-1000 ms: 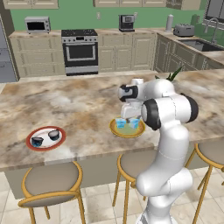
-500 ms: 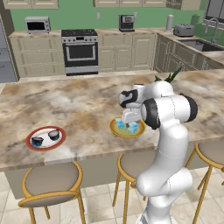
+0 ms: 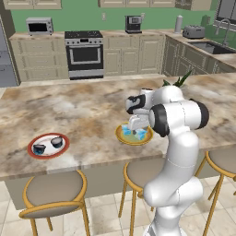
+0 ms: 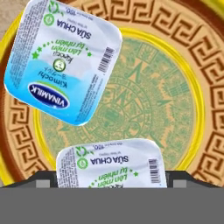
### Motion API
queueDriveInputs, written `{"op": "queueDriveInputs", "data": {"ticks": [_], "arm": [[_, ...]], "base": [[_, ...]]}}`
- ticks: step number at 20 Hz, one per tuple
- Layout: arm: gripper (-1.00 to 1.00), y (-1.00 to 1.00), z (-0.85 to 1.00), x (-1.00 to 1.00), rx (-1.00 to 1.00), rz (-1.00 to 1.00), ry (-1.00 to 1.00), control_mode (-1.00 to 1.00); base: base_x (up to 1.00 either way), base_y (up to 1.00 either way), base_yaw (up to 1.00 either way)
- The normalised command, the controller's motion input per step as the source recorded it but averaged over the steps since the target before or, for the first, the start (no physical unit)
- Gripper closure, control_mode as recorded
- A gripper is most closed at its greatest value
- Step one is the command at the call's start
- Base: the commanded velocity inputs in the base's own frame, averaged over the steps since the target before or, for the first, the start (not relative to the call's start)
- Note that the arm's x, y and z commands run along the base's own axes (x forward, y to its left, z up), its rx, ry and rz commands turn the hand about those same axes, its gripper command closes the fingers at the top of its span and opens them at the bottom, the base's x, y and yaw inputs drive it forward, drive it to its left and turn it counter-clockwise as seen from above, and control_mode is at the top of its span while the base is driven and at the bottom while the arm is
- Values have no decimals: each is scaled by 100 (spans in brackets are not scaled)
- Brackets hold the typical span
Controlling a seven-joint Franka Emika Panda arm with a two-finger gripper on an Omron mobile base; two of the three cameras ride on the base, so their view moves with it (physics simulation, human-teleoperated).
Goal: Place two yogurt containers on each plate.
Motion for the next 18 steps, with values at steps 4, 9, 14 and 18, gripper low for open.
{"op": "queueDriveInputs", "data": {"ticks": [4,9,14,18], "arm": [[-100,0,0,0,0,0,-1,-100],[-100,0,5,0,0,0,-4,-100],[-100,0,23,0,0,0,-4,-100],[-100,0,35,0,0,0,-3,-100]], "base": [[0,0,0],[0,0,0],[0,0,0],[0,0,0]]}}
